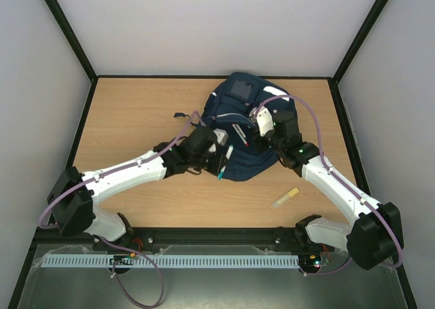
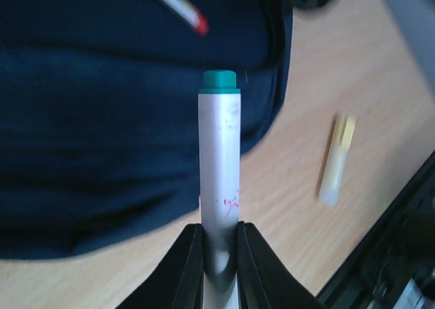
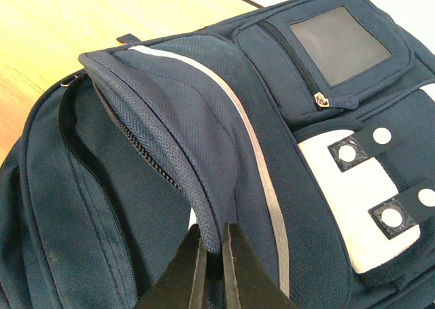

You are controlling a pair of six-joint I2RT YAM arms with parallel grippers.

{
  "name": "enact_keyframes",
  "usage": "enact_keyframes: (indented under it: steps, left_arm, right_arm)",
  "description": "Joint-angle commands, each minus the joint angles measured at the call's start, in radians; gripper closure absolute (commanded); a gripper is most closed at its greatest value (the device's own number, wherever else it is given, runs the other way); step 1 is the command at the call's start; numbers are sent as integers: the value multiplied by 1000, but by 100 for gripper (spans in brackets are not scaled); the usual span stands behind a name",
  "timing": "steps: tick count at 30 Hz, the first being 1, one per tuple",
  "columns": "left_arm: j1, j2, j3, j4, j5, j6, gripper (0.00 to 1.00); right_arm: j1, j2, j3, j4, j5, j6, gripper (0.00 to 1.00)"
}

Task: Pack the student bag
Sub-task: Place the stationery in the student bag.

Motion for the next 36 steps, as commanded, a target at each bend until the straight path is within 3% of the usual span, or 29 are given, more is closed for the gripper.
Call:
enact_keyframes:
  steps: [1, 8, 17, 36]
  left_arm:
    - [84, -14, -9, 199, 46, -190, 98]
    - [193, 83, -27, 365, 144, -366, 98]
    - [225, 185, -34, 532, 157, -546, 98]
    - [222, 430, 123, 710, 24, -785, 98]
  right_arm:
    - [-10, -37, -3, 48, 3, 7, 99]
    - [-10, -37, -7, 51, 6, 2, 99]
    - [-10, -33, -8, 51, 1, 2, 99]
    - [-10, -17, -3, 47, -9, -3, 99]
